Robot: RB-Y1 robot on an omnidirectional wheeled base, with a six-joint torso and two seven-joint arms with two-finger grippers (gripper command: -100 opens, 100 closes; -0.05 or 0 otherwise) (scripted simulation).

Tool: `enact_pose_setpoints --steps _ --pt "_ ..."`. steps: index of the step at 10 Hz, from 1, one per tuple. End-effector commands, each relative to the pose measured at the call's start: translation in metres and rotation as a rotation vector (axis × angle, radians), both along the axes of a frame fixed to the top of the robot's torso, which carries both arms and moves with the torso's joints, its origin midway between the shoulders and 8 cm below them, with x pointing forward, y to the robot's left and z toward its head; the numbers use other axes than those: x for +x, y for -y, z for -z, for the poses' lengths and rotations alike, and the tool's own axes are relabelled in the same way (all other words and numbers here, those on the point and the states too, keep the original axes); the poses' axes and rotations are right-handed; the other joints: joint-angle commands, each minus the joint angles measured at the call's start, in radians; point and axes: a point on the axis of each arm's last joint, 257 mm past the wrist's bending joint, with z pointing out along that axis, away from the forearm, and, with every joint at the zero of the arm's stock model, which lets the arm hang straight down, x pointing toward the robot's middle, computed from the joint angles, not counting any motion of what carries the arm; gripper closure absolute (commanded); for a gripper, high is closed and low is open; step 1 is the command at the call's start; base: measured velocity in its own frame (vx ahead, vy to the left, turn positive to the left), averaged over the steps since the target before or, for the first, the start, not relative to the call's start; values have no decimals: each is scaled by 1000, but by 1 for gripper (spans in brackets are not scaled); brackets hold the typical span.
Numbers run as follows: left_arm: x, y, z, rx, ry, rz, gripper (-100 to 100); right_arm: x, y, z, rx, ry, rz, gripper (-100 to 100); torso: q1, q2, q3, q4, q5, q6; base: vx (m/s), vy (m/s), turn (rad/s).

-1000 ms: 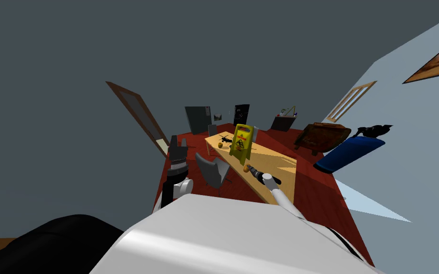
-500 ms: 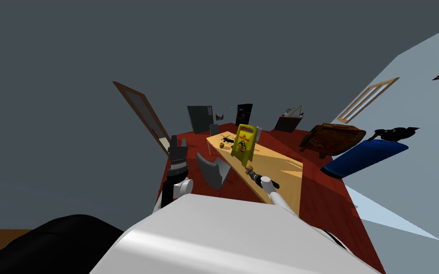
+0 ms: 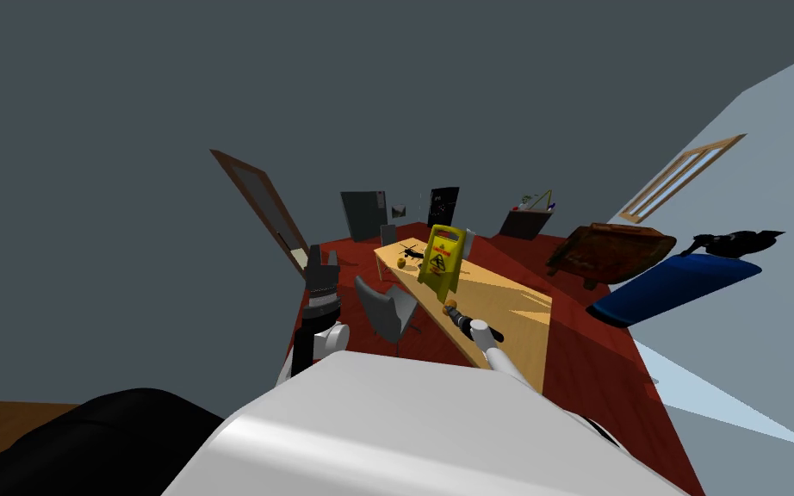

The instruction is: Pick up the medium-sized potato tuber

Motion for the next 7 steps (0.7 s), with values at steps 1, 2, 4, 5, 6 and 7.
enact_pose_setpoints --steps 1,2,4,5,6,7 --pt "0 0 0 0 0 0 0 0 0 0 0 0 0 100 0 0 0 0 0 0 0 0 0" --pt "0 0 0 0 0 0 0 0 0 0 0 0 0 100 0 0 0 0 0 0 0 0 0" --pt "0 0 0 0 0 0 0 0 7 -4 0 -2 -10 100 0 0 0 0 0 0 -6 19 -69" --pt "0 0 0 0 0 0 0 0 12 -7 -1 -5 -19 100 2 1 0 0 1 2 -17 67 -198" --pt "0 0 0 0 0 0 0 0 9 -6 -4 -2 -15 100 3 2 1 0 1 2 -9 28 -54" --pt "0 0 0 0 0 0 0 -1 11 -6 -3 -4 -14 0 2 1 1 0 0 0 0 0 0"
